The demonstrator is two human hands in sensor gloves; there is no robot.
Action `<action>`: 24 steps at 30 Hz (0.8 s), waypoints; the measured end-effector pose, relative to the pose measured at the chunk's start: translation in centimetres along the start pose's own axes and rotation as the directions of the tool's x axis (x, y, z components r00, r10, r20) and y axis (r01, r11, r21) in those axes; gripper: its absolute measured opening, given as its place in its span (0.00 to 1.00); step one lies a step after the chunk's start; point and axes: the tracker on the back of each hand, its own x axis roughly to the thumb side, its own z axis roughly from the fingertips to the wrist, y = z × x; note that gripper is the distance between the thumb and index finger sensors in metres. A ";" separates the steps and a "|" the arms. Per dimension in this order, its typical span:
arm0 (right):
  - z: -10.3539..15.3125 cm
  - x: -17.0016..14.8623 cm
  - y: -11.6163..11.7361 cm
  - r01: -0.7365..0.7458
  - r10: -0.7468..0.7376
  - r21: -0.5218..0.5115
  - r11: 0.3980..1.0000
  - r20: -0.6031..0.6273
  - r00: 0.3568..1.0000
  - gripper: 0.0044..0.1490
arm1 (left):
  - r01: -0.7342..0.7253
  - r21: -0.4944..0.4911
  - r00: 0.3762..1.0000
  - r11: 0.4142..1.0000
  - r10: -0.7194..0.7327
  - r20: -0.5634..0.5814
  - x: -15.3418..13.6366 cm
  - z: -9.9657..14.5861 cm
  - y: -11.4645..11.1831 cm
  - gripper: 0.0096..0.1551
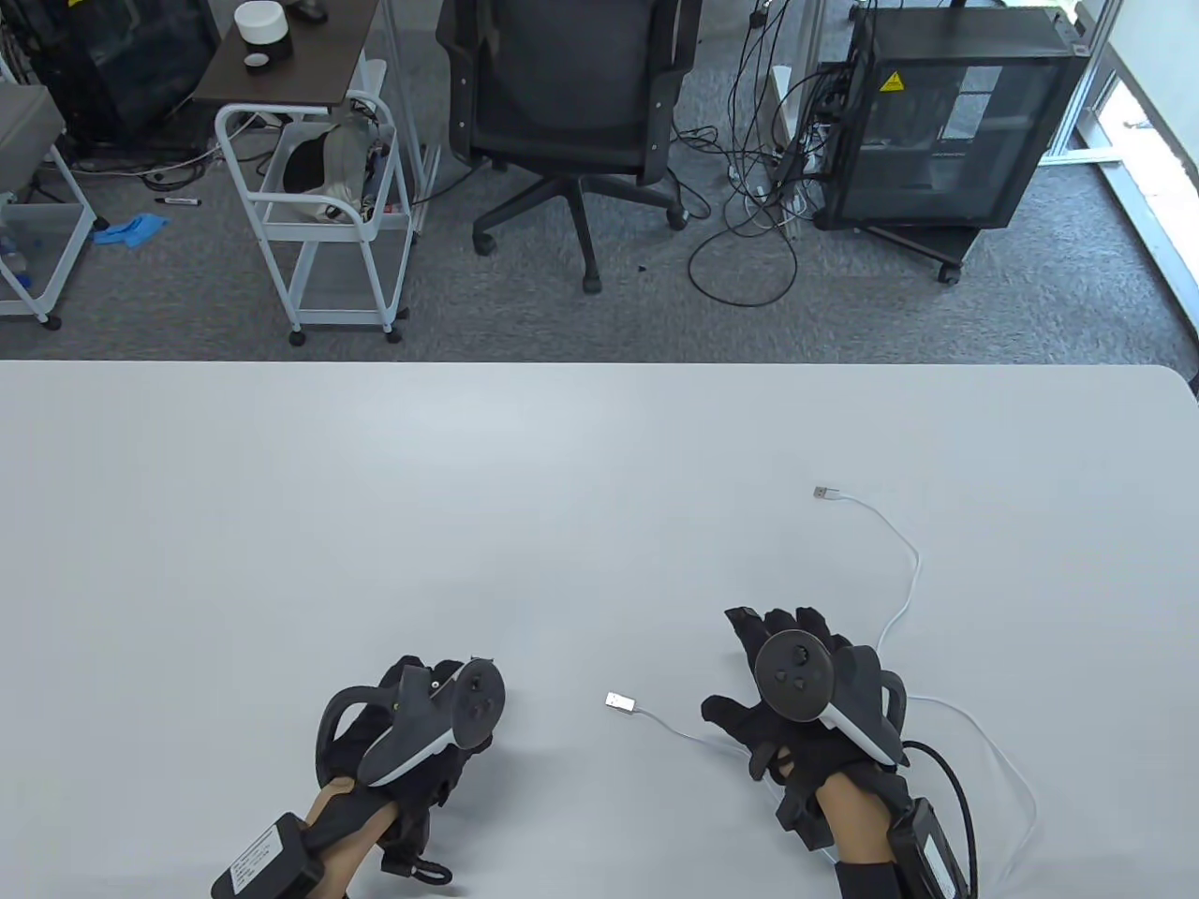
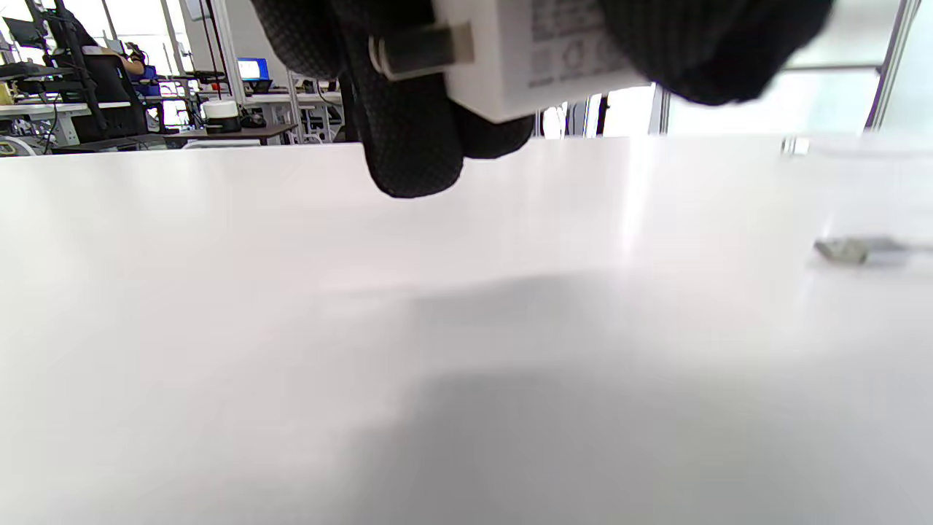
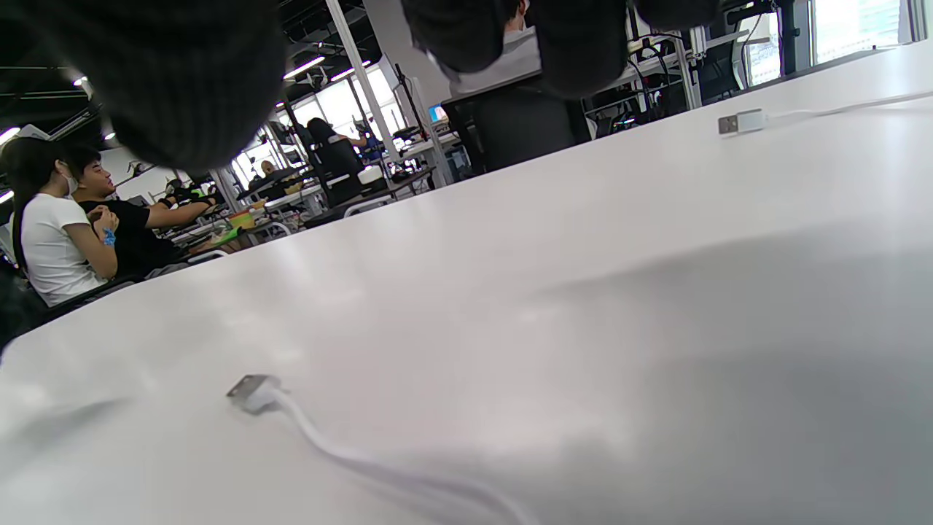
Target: Insert the USB cable into the charger head
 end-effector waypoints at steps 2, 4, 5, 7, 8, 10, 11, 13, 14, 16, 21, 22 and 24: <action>0.0 0.0 0.0 -0.001 0.001 0.000 1.000 -0.001 1.000 0.64 | -0.016 0.003 1.000 1.000 0.016 0.010 -0.6 0.5 0.4 0.46; 0.0 0.0 0.0 0.000 0.000 0.001 1.000 -0.002 1.000 0.64 | 0.010 -0.013 1.000 1.000 -0.010 0.009 -0.9 0.8 0.3 0.46; 0.1 0.0 0.0 0.000 0.000 0.001 1.000 -0.002 1.000 0.63 | 0.030 -0.024 1.000 0.999 -0.030 0.010 -1.0 0.9 0.1 0.46; 0.1 0.1 0.0 -0.002 0.002 -0.005 1.000 0.000 1.000 0.63 | 0.053 -0.050 0.999 0.997 -0.052 0.008 -1.0 0.9 -0.1 0.46; 0.1 0.1 0.0 -0.002 0.002 -0.008 1.000 0.001 1.000 0.63 | 0.055 -0.054 0.998 0.997 -0.055 0.005 -1.0 0.9 -0.2 0.46; 0.0 0.3 0.2 0.003 -0.003 -0.009 1.000 0.007 1.000 0.63 | 0.058 -0.054 0.998 0.997 -0.058 0.004 -0.9 0.8 -0.2 0.47; 0.0 0.5 0.4 0.001 -0.001 0.000 1.000 0.009 1.000 0.63 | 0.062 -0.054 0.998 0.997 -0.062 0.007 -0.7 0.8 -0.2 0.47; -0.1 1.1 0.7 -0.008 0.008 0.019 1.000 0.011 1.000 0.63 | 0.075 -0.055 0.997 0.996 -0.074 0.016 -0.4 0.8 -0.2 0.47; -0.1 1.6 0.9 -0.015 0.014 0.021 1.000 0.024 1.000 0.63 | 0.084 -0.060 0.996 0.995 -0.082 0.021 -0.2 0.8 -0.3 0.47; -0.2 2.8 1.4 -0.025 0.024 0.028 0.999 0.061 0.998 0.63 | 0.097 -0.066 0.995 0.993 -0.095 0.033 0.1 0.9 -0.4 0.47; -0.3 5.8 2.6 0.046 -0.055 0.065 0.997 0.141 0.988 0.63 | 0.123 -0.085 0.991 0.989 -0.118 0.068 0.6 1.1 -0.6 0.46; -0.4 6.3 2.7 0.066 -0.076 0.072 0.995 0.148 0.986 0.63 | 0.129 -0.100 0.989 0.987 -0.121 0.085 0.7 1.2 -0.7 0.46; -0.5 7.1 3.1 0.124 -0.139 0.106 0.987 0.148 0.979 0.60 | 0.135 -0.124 0.987 0.983 -0.122 0.104 0.8 1.3 -0.8 0.46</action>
